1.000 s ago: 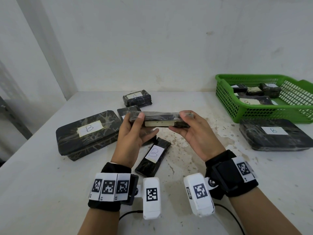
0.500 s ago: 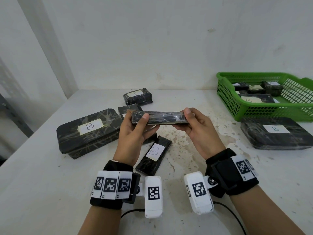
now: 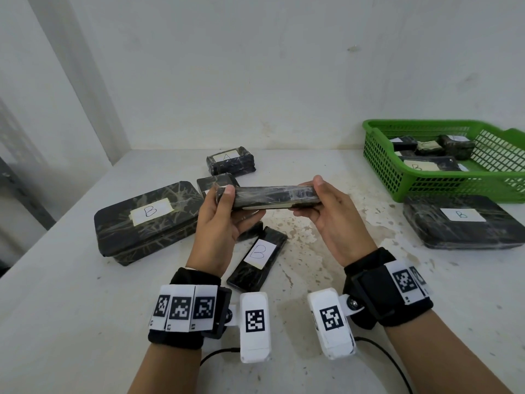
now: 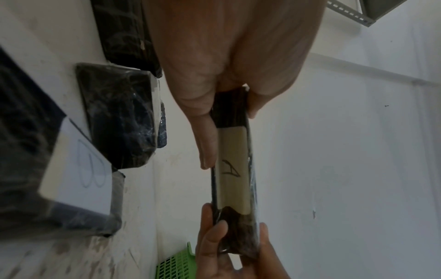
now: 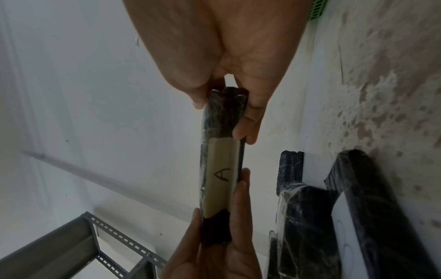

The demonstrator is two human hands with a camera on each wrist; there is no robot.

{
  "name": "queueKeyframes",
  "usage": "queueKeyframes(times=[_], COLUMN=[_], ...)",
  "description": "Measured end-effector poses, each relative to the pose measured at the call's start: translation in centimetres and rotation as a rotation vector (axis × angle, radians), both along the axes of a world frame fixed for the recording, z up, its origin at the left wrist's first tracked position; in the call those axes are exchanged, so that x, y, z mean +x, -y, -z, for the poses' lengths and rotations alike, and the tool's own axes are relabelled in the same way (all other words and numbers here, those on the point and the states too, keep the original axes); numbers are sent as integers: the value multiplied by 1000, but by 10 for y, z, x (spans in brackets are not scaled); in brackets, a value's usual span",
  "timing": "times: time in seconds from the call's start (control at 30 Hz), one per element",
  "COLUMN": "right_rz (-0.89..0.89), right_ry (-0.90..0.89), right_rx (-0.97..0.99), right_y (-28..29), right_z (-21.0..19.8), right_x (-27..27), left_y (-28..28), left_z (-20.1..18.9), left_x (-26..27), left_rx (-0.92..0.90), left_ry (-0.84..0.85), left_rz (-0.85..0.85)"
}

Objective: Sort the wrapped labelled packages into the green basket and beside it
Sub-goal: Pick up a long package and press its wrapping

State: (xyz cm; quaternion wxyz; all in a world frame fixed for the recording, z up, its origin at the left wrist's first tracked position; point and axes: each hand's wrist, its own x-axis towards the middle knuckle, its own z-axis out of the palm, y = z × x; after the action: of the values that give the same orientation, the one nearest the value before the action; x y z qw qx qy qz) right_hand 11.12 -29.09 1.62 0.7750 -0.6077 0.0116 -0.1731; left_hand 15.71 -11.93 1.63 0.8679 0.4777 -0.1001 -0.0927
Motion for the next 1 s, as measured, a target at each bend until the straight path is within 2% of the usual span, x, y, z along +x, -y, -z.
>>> queueKeyframes(times=[0.1,0.3,0.5,0.67,1.0], right_rz=[-41,110,32,89,134], right_ry=[-2,21,-13,3,-52], right_rx=[19,-94,-64,-224,-188], right_y=[-1,4,1,0,-7], right_z=[0,8,6,8,11], right_x=[1,2,2,0,1], left_y=[0,3,3,5,5], left_z=[-1,2,4,2,1], left_x=[0,-2,-2,-6,-7], left_rx=[-10,31,39,62,84], left_ry=[-9,24,14,-15,-52], left_rz=[5,8,-8,-4,-12])
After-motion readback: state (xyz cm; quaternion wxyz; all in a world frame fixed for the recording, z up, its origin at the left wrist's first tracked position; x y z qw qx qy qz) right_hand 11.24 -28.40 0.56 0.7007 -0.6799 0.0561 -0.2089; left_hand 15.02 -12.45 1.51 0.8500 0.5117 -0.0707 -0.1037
